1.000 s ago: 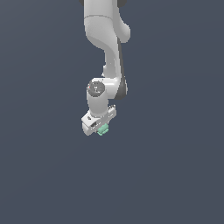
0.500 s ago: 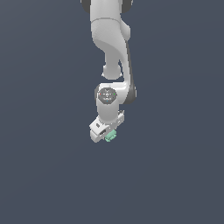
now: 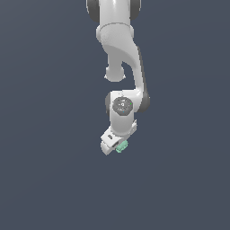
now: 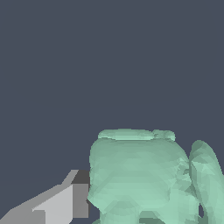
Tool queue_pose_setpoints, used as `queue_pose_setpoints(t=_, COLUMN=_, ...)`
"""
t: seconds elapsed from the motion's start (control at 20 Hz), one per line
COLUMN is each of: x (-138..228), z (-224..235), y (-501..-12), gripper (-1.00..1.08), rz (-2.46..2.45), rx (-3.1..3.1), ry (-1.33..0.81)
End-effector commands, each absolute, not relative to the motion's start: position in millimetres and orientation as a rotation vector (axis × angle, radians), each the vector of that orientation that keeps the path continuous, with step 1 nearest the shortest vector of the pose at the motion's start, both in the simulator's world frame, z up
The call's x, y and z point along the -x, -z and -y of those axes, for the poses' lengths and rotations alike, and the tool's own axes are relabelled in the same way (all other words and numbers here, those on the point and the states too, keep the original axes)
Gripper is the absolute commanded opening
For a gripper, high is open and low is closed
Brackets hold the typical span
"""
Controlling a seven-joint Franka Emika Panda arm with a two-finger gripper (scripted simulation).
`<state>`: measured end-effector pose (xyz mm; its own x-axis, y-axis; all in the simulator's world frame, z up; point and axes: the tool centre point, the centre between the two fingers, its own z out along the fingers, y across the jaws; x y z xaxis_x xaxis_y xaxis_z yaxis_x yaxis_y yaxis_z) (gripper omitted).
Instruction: Pick up the object and move it to a goal position.
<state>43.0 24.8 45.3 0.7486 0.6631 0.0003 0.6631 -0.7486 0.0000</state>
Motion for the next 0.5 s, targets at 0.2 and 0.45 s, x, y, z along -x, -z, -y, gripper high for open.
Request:
queue_pose_setpoints(t=0.2, x=-52.6, z=-33.3, y=-45.8, gripper=-1.0, rz=1.113, rx=2.938, ry=0.0)
queue_pose_setpoints(t=0.45, x=-52.2, z=-32.1, y=-45.7, gripper=-1.0, rz=1.113, rx=2.938, ry=0.0)
